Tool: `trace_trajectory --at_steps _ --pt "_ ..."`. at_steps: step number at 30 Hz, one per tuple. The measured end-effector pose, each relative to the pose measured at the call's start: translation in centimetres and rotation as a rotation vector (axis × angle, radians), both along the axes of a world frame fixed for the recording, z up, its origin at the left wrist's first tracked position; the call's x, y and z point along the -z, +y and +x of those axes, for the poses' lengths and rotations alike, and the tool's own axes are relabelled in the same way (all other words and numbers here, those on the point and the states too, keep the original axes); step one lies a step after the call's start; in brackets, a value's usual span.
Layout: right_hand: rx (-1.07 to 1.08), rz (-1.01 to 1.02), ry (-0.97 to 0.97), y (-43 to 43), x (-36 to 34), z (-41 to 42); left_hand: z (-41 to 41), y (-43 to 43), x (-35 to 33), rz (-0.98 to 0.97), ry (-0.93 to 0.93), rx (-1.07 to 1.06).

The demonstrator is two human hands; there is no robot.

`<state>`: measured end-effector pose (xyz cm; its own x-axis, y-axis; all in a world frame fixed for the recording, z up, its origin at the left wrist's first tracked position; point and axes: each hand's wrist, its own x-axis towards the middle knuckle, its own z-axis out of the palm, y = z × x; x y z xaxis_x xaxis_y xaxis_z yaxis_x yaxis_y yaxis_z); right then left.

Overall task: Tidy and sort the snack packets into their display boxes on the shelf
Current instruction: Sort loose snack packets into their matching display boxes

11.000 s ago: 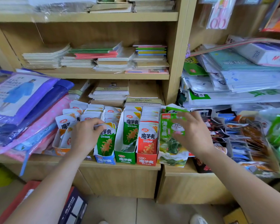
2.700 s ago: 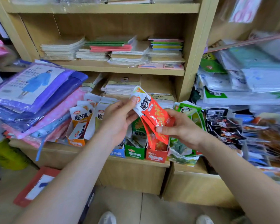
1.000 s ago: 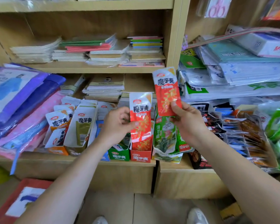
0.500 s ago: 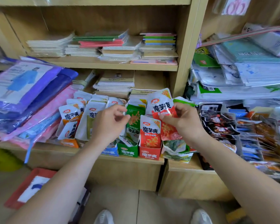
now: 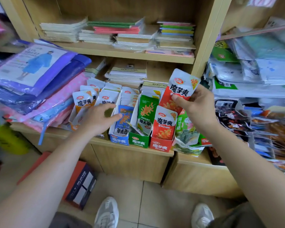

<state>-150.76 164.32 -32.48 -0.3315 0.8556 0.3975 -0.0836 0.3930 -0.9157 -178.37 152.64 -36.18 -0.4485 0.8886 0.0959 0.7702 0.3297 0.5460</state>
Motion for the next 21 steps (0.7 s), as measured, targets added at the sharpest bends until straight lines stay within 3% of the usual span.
trace_trajectory --at_steps 3,7,10,12,15,19,21 --pt "-0.039 -0.013 -0.298 0.8 1.4 -0.3 0.5 0.1 1.1 -0.188 -0.174 0.17" --pt "0.063 0.056 -0.371 0.9 1.7 0.1 0.1 0.6 2.6 -0.287 -0.008 0.233" --pt "0.106 0.263 -0.43 0.1 0.8 0.9 -0.6 0.6 3.2 -0.261 0.012 0.227" --pt "-0.001 0.449 -0.6 -0.5 1.0 0.9 -0.7 0.5 3.6 -0.248 0.049 0.222" --pt "-0.09 0.692 -0.872 -0.6 2.9 0.2 -0.8 0.2 4.0 -0.21 0.051 0.227" --pt "0.04 0.59 -0.903 0.2 3.2 -0.3 -1.0 -1.0 3.6 -0.049 -0.028 0.228" --pt "0.099 0.566 -0.961 0.5 3.4 -0.7 -1.8 -1.6 3.1 0.182 0.081 0.098"
